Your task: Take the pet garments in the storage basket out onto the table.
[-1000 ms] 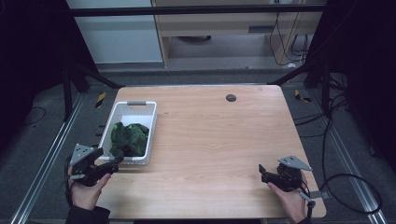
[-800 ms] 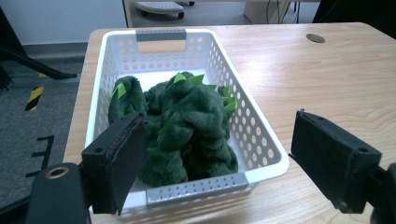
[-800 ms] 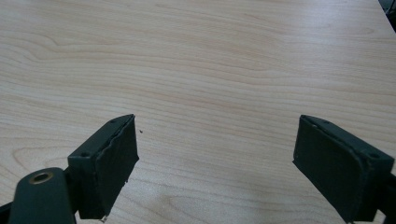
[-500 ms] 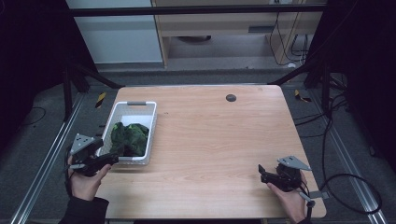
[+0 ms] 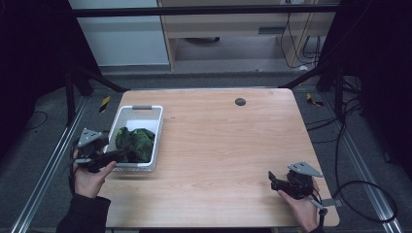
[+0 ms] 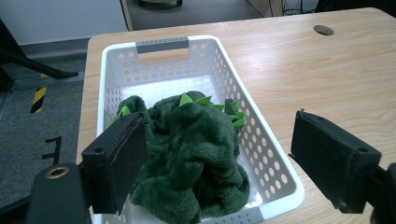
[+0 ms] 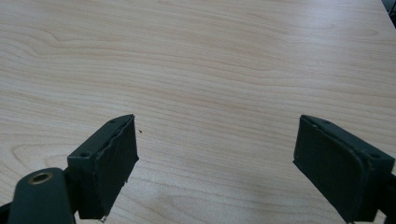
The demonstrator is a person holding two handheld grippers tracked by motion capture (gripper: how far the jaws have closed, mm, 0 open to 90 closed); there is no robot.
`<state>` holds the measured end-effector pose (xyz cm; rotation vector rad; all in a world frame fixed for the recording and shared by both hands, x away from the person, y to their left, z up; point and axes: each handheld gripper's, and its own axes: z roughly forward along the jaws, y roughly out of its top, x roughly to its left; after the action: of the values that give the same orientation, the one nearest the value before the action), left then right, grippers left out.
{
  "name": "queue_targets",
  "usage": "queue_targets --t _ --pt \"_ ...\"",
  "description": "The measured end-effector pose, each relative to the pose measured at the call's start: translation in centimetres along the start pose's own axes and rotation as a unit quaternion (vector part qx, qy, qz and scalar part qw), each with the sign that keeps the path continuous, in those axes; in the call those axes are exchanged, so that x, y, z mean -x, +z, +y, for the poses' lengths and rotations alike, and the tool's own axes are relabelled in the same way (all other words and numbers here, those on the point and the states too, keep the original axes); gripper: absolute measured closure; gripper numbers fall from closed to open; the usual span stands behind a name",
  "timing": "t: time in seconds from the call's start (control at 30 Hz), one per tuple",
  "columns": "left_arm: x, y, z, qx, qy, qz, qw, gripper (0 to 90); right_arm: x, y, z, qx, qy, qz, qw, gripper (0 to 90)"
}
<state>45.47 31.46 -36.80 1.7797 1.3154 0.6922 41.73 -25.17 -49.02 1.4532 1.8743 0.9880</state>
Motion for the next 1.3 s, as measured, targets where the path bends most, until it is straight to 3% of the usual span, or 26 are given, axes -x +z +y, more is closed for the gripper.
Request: queue_targets --t 0.47,0.73,1.3 --pt "-0.5 1.3 1.2 -0.031 0.009 0.001 0.9995 17.5 0.0 0.1 0.0 -0.004 0.000 0.000 1.0000 13.0" --pt "-0.4 2.1 2.3 -0.053 0.024 0.005 0.9983 17.4 0.0 0.2 0.0 -0.005 -0.002 0.001 1.0000 12.8" --pt "0.1 4.6 3.1 -0.112 0.051 0.000 0.9924 16.8 -0.1 0.4 0.0 -0.012 -0.003 0.005 0.9999 12.2"
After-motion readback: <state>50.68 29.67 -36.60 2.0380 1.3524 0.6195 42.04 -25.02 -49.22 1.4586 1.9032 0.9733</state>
